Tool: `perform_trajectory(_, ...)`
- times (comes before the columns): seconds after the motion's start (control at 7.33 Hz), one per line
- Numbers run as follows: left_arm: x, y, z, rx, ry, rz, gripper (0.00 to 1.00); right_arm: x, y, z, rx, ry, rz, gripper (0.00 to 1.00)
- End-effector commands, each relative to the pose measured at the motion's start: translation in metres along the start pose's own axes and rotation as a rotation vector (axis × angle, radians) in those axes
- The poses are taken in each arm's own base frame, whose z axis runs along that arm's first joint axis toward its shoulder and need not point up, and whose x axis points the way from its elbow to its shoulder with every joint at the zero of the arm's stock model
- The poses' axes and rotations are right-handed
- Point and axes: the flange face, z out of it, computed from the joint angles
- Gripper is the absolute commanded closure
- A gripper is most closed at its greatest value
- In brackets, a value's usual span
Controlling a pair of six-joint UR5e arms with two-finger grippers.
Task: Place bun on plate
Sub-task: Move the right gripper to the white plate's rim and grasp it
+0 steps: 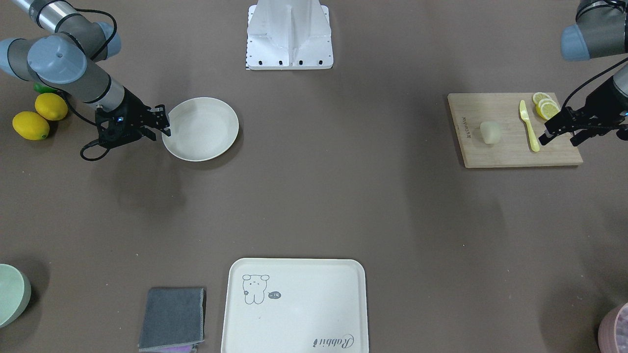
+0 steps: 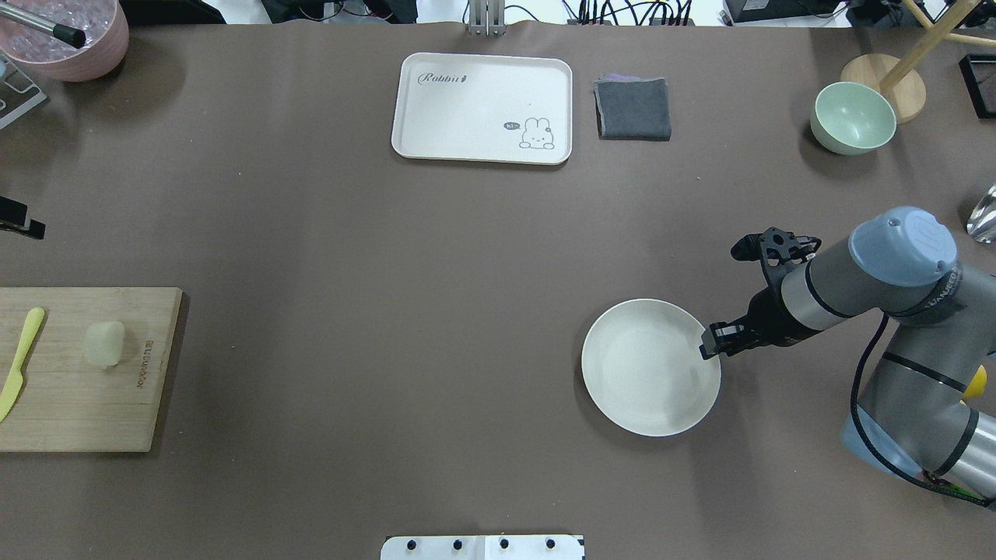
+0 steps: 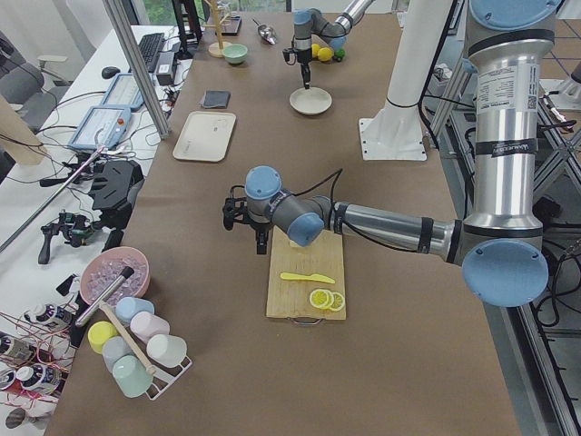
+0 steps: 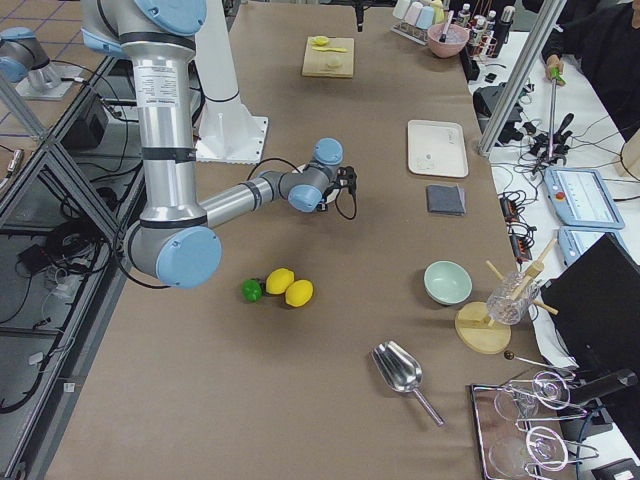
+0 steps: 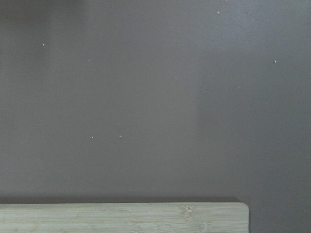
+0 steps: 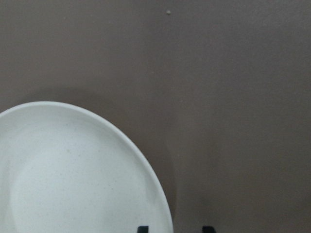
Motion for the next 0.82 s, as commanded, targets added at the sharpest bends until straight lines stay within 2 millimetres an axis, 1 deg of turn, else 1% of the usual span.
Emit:
perform_trajectory(0.0, 0.000, 0.000, 0.000, 0.001, 0.000, 0.000, 0.03, -0.004, 0.010, 0.014, -0.011, 0.016, -0.015, 0.65)
perform_trajectory(0.14, -0.001, 0.000, 0.000, 0.000, -0.001, -0.001, 0.03, -0.007, 0.011, 0.013, -0.017, 0.007, -0.019, 1.00)
perform_trajectory(0.41, -0.008, 0.003, 0.006, -0.014, -0.012, -0.014, 0.03, -0.014, 0.009, 0.011, -0.019, -0.005, -0.023, 1.00)
perform_trajectory(0.55, -0.015, 0.016, 0.017, -0.023, -0.047, -0.053, 0.03, -0.025, -0.001, 0.005, 0.001, -0.019, -0.027, 1.00)
perform_trajectory(0.68, 0.006, 0.026, 0.029, -0.045, -0.045, -0.157, 0.05, -0.037, -0.016, -0.002, 0.016, -0.019, -0.010, 1.00)
